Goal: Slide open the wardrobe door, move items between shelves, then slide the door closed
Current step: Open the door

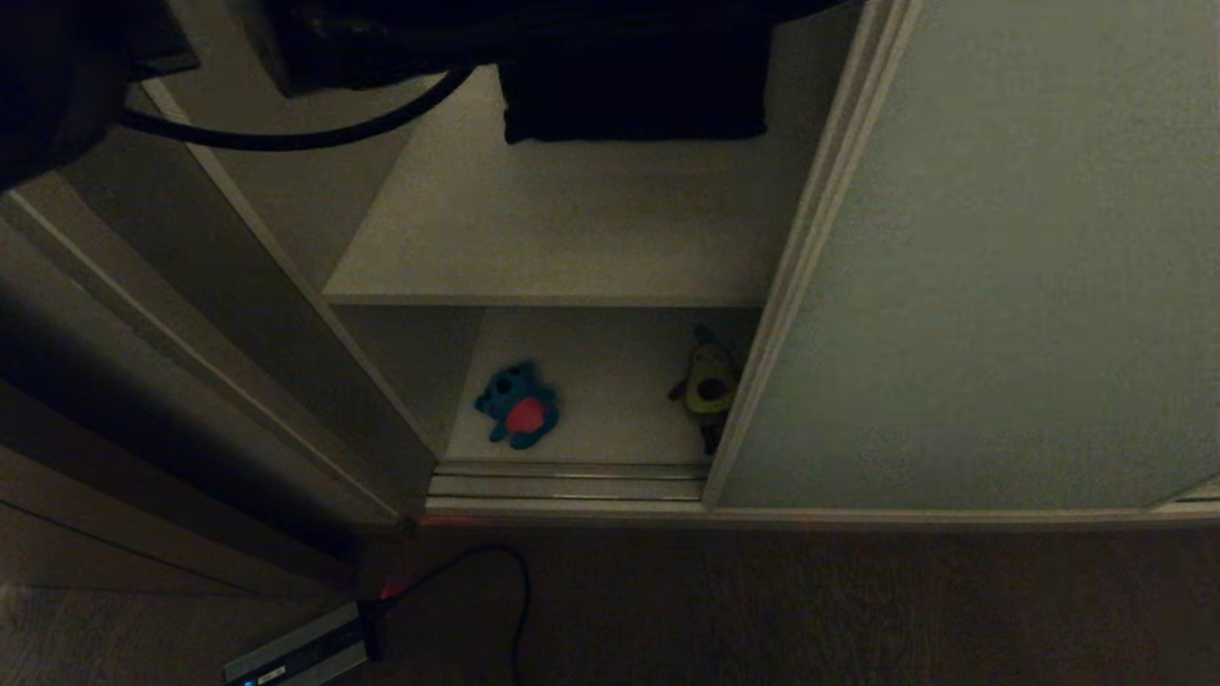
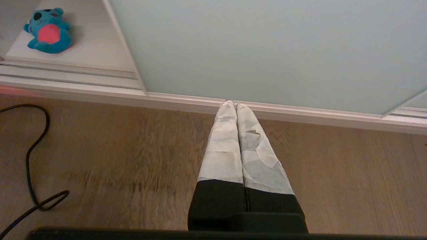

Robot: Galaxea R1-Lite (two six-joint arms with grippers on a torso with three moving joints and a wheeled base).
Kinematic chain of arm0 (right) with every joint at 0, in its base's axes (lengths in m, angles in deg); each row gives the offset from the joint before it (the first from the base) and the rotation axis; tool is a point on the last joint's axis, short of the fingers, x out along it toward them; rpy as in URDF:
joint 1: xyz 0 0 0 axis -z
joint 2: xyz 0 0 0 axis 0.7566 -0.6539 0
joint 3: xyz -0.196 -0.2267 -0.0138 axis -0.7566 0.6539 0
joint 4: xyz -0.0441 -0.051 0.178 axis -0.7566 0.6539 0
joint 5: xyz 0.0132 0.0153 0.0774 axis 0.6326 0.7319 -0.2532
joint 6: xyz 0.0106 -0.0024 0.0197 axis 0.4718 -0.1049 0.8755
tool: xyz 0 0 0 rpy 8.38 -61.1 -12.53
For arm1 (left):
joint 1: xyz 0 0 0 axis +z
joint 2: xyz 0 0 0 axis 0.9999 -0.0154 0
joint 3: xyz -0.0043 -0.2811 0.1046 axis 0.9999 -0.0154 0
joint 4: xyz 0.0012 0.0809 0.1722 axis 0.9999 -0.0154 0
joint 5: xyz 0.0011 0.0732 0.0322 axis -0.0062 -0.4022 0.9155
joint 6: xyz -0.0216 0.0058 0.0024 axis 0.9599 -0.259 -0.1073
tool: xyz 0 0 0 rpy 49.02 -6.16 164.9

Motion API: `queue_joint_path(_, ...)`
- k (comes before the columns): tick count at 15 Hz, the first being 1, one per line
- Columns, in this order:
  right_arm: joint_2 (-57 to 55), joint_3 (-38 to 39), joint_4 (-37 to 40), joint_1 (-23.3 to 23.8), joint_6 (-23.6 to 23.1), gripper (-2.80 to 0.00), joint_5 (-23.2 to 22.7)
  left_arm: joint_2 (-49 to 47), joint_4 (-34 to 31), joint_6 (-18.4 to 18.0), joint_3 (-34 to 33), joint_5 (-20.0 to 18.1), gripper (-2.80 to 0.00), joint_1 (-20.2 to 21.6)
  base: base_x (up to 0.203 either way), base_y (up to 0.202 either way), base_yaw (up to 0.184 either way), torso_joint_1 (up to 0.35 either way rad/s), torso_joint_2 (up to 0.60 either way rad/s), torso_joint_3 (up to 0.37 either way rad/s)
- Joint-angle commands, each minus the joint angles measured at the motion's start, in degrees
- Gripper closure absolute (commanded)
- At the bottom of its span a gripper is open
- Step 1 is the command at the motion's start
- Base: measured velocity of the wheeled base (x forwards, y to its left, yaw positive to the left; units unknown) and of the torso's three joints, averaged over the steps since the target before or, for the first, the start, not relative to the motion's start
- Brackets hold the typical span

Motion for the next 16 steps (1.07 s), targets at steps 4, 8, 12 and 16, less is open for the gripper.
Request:
queue_joint_path(4, -0.09, 0.26, 0.0, 0.02, -0.03, 0.0, -0.02, 10.8, -4.56, 0.2, -3.34, 5.04, 0.0, 13.0, 0.0, 0.0, 0.0, 0.0, 0.0, 0.0)
queue_joint_path(8, -0.09, 0.2, 0.0, 0.02, -0.03, 0.0, -0.02, 26.12, -10.72, -0.56, -21.12, 6.81, 0.0, 30.78, 0.0, 0.0, 0.0, 0.0, 0.0, 0.0)
queue_joint_path(12, -0.09, 0.19, 0.0, 0.02, -0.03, 0.0, -0.02, 46.37, -12.26, -1.73, -47.52, 3.78, 0.0, 45.99, 0.0, 0.0, 0.0, 0.0, 0.0, 0.0)
queue_joint_path(16, -0.09, 0.19, 0.0, 0.02, -0.03, 0.0, -0.02, 68.7, -15.27, -3.91, -72.01, -2.63, 0.0, 55.86, 0.0, 0.0, 0.0, 0.0, 0.0, 0.0)
